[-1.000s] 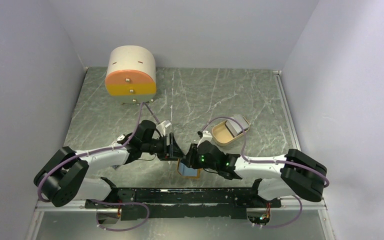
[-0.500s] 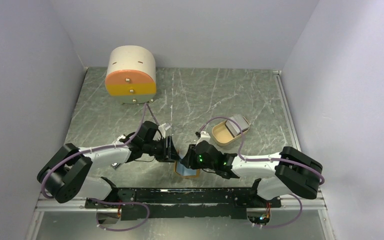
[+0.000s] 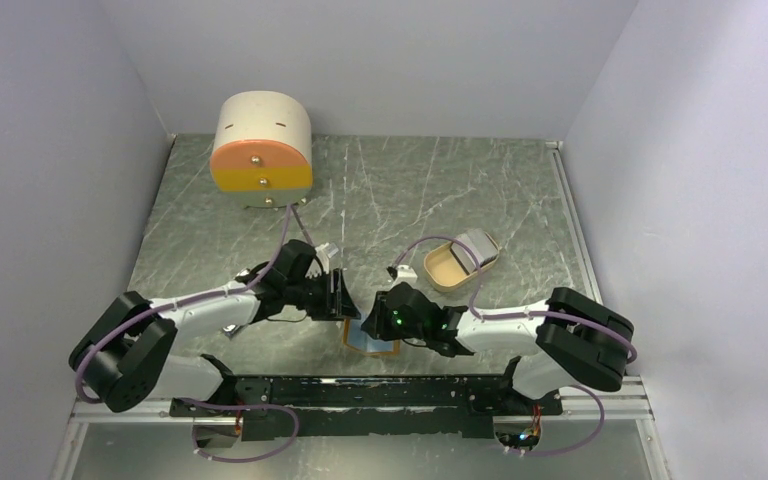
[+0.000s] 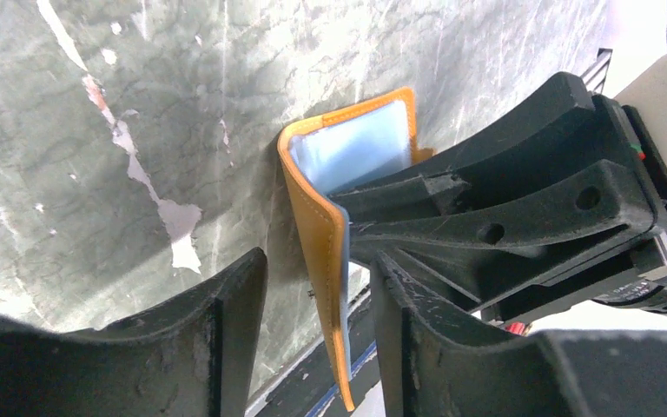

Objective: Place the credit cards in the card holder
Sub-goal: Turn over the card slot in the card holder.

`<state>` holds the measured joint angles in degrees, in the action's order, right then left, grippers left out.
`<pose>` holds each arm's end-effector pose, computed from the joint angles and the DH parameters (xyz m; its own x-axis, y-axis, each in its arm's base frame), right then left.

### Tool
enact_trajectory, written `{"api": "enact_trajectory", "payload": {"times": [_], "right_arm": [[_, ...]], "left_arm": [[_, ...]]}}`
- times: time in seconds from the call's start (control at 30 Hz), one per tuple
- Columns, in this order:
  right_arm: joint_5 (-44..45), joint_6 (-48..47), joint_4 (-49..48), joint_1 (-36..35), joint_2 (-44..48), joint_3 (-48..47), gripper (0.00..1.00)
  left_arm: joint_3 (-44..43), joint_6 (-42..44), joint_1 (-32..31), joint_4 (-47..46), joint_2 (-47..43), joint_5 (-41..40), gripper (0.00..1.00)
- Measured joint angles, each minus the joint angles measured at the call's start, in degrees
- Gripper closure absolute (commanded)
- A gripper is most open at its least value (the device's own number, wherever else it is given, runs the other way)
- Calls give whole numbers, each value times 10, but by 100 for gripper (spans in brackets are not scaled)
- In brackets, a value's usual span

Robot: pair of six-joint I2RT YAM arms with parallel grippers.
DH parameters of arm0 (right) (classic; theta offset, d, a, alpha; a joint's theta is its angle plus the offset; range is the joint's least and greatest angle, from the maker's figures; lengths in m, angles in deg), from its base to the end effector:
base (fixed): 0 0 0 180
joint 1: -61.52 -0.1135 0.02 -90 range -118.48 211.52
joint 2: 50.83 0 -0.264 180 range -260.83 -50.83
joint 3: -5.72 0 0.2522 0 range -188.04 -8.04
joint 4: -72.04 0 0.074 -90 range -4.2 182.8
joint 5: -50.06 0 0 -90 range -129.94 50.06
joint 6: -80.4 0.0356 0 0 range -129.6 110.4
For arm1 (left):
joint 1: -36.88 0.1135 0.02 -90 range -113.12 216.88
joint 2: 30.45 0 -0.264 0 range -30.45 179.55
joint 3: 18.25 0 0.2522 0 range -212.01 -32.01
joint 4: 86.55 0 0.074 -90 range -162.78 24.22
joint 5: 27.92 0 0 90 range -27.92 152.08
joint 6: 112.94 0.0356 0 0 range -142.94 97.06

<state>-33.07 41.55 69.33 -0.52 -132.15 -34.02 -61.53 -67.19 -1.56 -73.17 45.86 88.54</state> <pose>0.1228 0.2223 0.1385 -0.8335 0.0789 -0.5468 -0.2936 0.7753 0.5593 0.1797 -0.1628 0.1558 -0.9626 -0.0335 -0.2687 0.1752 0.6797 -0.7123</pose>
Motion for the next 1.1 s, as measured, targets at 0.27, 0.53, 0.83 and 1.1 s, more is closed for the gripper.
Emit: {"api": "enact_trajectory", "payload": {"times": [0.27, 0.53, 0.83, 1.1], "right_arm": [[0, 0, 1, 0, -2, -4, 73], [0, 0, 1, 0, -2, -4, 73], [14, 0, 7, 1, 20, 13, 73], [26, 0, 17, 20, 35, 30, 73]], "left_arm": [[-14, 9, 0, 25, -12, -38, 66], [-20, 16, 0, 28, 4, -39, 75], [-20, 29, 0, 37, 8, -40, 91], [-19, 29, 13, 43, 8, -42, 91]]}}
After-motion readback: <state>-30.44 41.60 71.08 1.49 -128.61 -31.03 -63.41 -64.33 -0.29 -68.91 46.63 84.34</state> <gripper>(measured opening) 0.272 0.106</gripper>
